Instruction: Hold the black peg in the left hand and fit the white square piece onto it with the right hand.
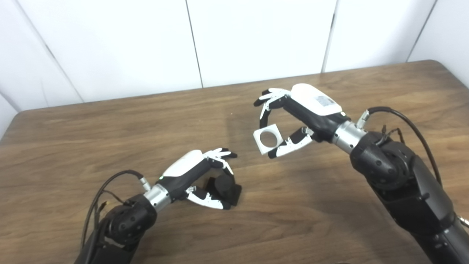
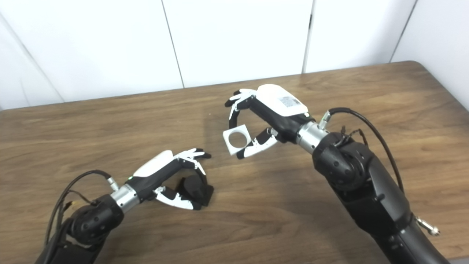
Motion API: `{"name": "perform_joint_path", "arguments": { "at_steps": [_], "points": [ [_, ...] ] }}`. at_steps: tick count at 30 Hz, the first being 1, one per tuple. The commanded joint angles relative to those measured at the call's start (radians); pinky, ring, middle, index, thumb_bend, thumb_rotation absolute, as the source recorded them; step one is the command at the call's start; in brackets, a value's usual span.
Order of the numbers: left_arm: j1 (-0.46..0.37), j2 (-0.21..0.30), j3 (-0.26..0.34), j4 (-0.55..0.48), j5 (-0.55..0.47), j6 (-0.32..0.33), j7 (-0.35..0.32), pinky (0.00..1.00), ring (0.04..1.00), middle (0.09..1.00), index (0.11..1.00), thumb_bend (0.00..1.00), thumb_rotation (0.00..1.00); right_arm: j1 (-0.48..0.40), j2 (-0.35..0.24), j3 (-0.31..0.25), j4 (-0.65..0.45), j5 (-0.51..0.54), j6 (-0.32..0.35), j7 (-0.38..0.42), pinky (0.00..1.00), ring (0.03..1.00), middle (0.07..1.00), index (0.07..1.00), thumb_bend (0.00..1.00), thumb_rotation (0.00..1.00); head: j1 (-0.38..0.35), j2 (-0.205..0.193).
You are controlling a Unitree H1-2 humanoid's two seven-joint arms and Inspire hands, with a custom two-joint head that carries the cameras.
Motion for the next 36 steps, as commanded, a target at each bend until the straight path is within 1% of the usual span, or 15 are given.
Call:
{"name": "perform_joint_path", "arguments": {
  "at_steps": [1, 5, 9, 15, 19, 26, 32, 36],
  "points": [
    [-0.020, 0.001, -0.014, -0.004, 0.041, 0.006, -0.001, 0.97, 0.981, 0.920, 0.493, 0.52, 0.07, -0.030, 0.005, -0.003, -0.048, 0.007, -0.021, 0.012, 0.83, 0.908, 0.811, 0.481, 0.52, 0.14, 0.005, 0.001],
    [-0.022, -0.004, -0.017, 0.005, 0.045, -0.005, 0.009, 0.96, 0.976, 0.918, 0.493, 0.52, 0.08, -0.030, 0.012, 0.014, -0.070, 0.010, -0.034, 0.040, 0.84, 0.909, 0.816, 0.480, 0.51, 0.14, 0.023, 0.004],
    [-0.026, -0.007, -0.023, 0.005, 0.055, 0.005, 0.007, 0.95, 0.980, 0.922, 0.493, 0.52, 0.08, -0.029, 0.027, 0.027, -0.085, 0.017, -0.041, 0.058, 0.85, 0.907, 0.816, 0.480, 0.51, 0.14, 0.042, 0.008],
    [-0.029, -0.018, -0.027, 0.010, 0.061, 0.006, 0.012, 0.95, 0.980, 0.921, 0.493, 0.52, 0.08, -0.021, 0.045, 0.044, -0.107, 0.026, -0.035, 0.085, 0.88, 0.905, 0.814, 0.480, 0.52, 0.14, 0.068, 0.011],
    [-0.034, -0.026, -0.030, 0.017, 0.067, 0.003, 0.019, 0.95, 0.976, 0.917, 0.493, 0.52, 0.08, -0.015, 0.059, 0.052, -0.100, 0.037, -0.040, 0.091, 0.91, 0.913, 0.817, 0.481, 0.51, 0.14, 0.076, 0.011],
    [-0.037, -0.035, -0.041, 0.020, 0.088, 0.004, 0.030, 0.97, 0.983, 0.916, 0.493, 0.52, 0.08, -0.014, 0.081, 0.065, -0.074, 0.031, -0.066, 0.077, 0.89, 0.902, 0.812, 0.481, 0.52, 0.14, 0.085, 0.009],
    [-0.035, -0.041, -0.044, 0.018, 0.091, 0.010, 0.035, 0.97, 0.986, 0.915, 0.493, 0.52, 0.08, -0.020, 0.099, 0.070, -0.059, 0.020, -0.064, 0.085, 0.88, 0.903, 0.817, 0.481, 0.51, 0.14, 0.095, 0.009],
    [-0.033, -0.042, -0.045, 0.008, 0.096, 0.026, 0.031, 0.98, 0.986, 0.913, 0.493, 0.52, 0.08, -0.024, 0.110, 0.076, -0.041, 0.015, -0.067, 0.082, 0.88, 0.902, 0.815, 0.481, 0.51, 0.13, 0.095, 0.010]
  ]
}}
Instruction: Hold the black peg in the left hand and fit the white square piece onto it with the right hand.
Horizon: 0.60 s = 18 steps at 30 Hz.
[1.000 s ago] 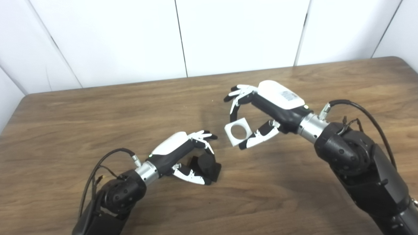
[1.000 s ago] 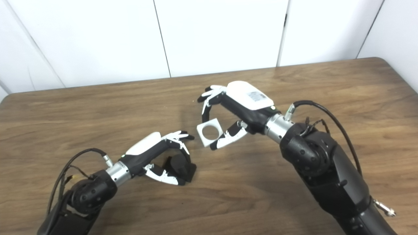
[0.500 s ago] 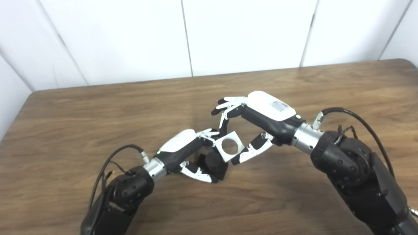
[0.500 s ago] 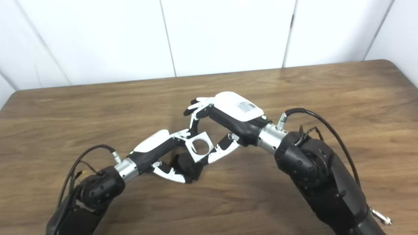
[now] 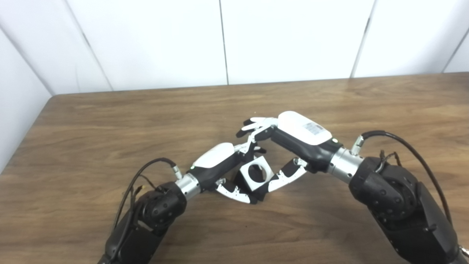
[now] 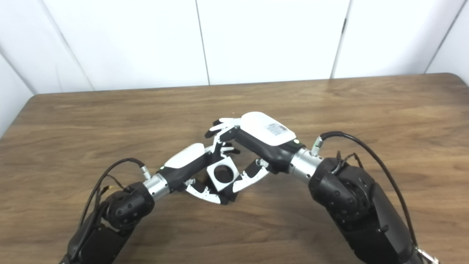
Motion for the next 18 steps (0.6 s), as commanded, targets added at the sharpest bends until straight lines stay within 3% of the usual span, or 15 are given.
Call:
{"name": "perform_joint_path", "arguments": {
  "at_steps": [1, 18],
  "points": [
    [-0.015, 0.000, -0.015, -0.004, 0.039, 0.021, -0.009, 0.98, 0.987, 0.913, 0.493, 0.52, 0.08, -0.041, 0.013, -0.005, -0.005, -0.003, -0.028, -0.015, 0.88, 0.902, 0.815, 0.481, 0.51, 0.13, 0.000, 0.002],
    [-0.012, 0.003, -0.020, -0.014, 0.039, 0.021, -0.007, 0.97, 0.981, 0.905, 0.493, 0.52, 0.08, -0.048, 0.027, 0.005, 0.053, -0.023, -0.042, -0.017, 0.87, 0.900, 0.812, 0.482, 0.51, 0.13, 0.002, 0.004]
  ]
}}
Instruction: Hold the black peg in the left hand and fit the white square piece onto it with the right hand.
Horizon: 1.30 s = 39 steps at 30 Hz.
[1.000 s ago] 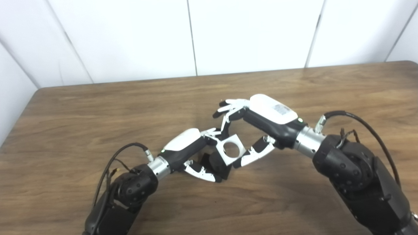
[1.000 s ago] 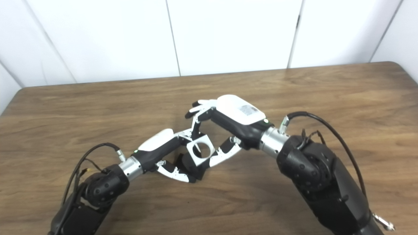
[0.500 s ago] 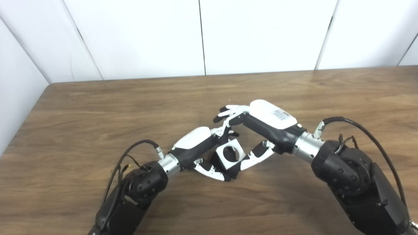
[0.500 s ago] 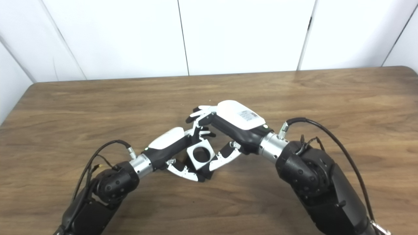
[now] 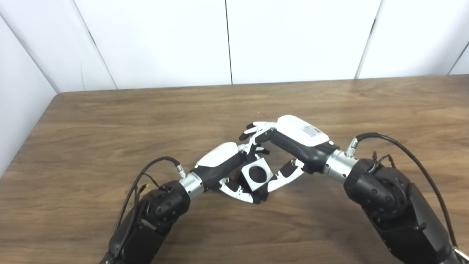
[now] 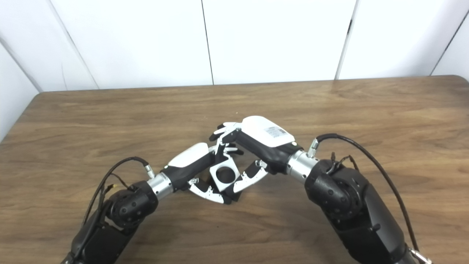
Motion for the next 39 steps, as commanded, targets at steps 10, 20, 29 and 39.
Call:
{"name": "perform_joint_path", "arguments": {
  "at_steps": [10, 20, 29, 39],
  "points": [
    [-0.011, 0.004, -0.015, -0.013, 0.032, 0.000, -0.004, 0.97, 0.981, 0.908, 0.493, 0.52, 0.08, -0.037, 0.007, -0.008, 0.026, -0.009, -0.037, -0.026, 0.88, 0.905, 0.813, 0.482, 0.51, 0.13, 0.001, 0.004],
    [-0.014, -0.001, -0.018, -0.014, 0.031, 0.009, -0.009, 0.97, 0.984, 0.912, 0.493, 0.52, 0.08, -0.034, 0.012, -0.006, 0.071, -0.018, -0.049, -0.046, 0.87, 0.899, 0.811, 0.482, 0.52, 0.13, 0.000, 0.005],
    [-0.013, -0.005, -0.023, -0.015, 0.035, 0.017, -0.004, 0.97, 0.983, 0.907, 0.493, 0.52, 0.08, -0.032, 0.033, 0.006, 0.101, -0.027, -0.060, -0.061, 0.88, 0.895, 0.808, 0.482, 0.52, 0.13, -0.001, 0.006],
    [-0.017, -0.005, -0.031, -0.015, 0.044, 0.016, -0.004, 0.95, 0.979, 0.897, 0.496, 0.52, 0.08, -0.042, 0.052, 0.026, 0.091, -0.048, -0.060, -0.050, 0.87, 0.892, 0.809, 0.481, 0.51, 0.13, 0.002, 0.007]
  ]
}}
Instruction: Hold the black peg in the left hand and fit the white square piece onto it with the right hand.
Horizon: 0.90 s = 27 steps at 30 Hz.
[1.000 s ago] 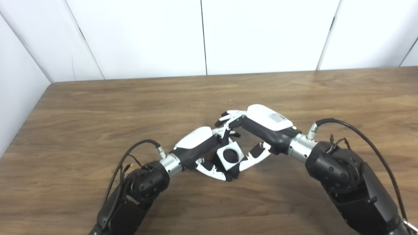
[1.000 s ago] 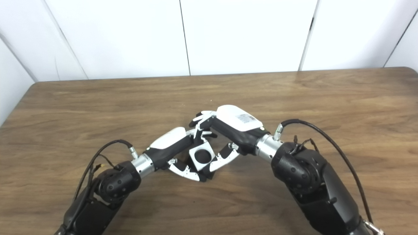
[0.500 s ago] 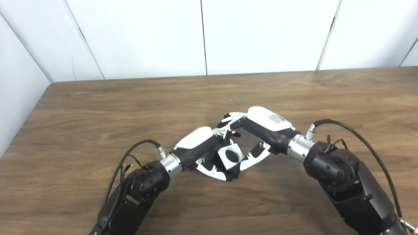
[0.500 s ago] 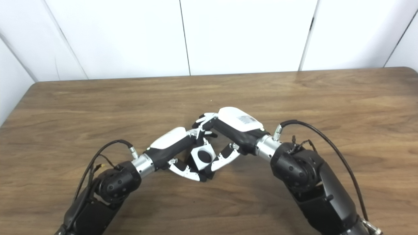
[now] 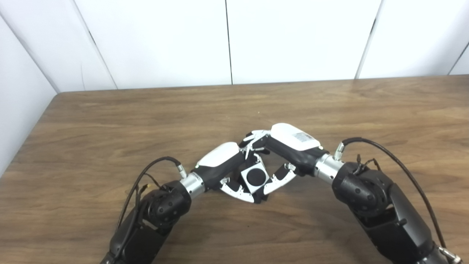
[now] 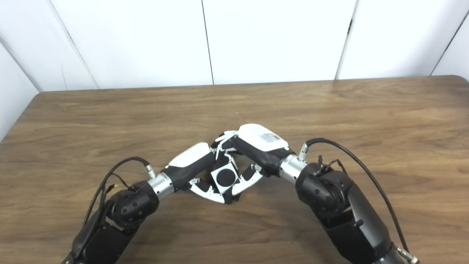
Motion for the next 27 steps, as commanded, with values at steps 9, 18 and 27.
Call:
{"name": "perform_joint_path", "arguments": {
  "at_steps": [9, 18, 27],
  "points": [
    [-0.016, -0.004, -0.022, -0.008, 0.036, 0.001, -0.008, 0.96, 0.985, 0.885, 0.494, 0.52, 0.08, -0.068, 0.020, 0.012, -0.040, -0.008, -0.036, 0.002, 0.86, 0.887, 0.806, 0.481, 0.51, 0.14, -0.003, 0.001],
    [-0.020, -0.002, -0.023, -0.008, 0.045, -0.006, -0.002, 0.95, 0.980, 0.885, 0.496, 0.52, 0.08, -0.087, 0.000, 0.027, -0.063, -0.046, 0.005, 0.074, 0.86, 0.882, 0.820, 0.487, 0.51, 0.14, -0.005, 0.004],
    [-0.017, 0.003, -0.012, -0.008, 0.042, -0.012, -0.002, 0.94, 0.965, 0.916, 0.591, 0.89, 0.25, -0.103, -0.030, 0.033, -0.083, -0.080, 0.053, 0.173, 0.88, 0.921, 0.895, 0.742, 0.82, 0.37, -0.011, 0.004]
  ]
}}
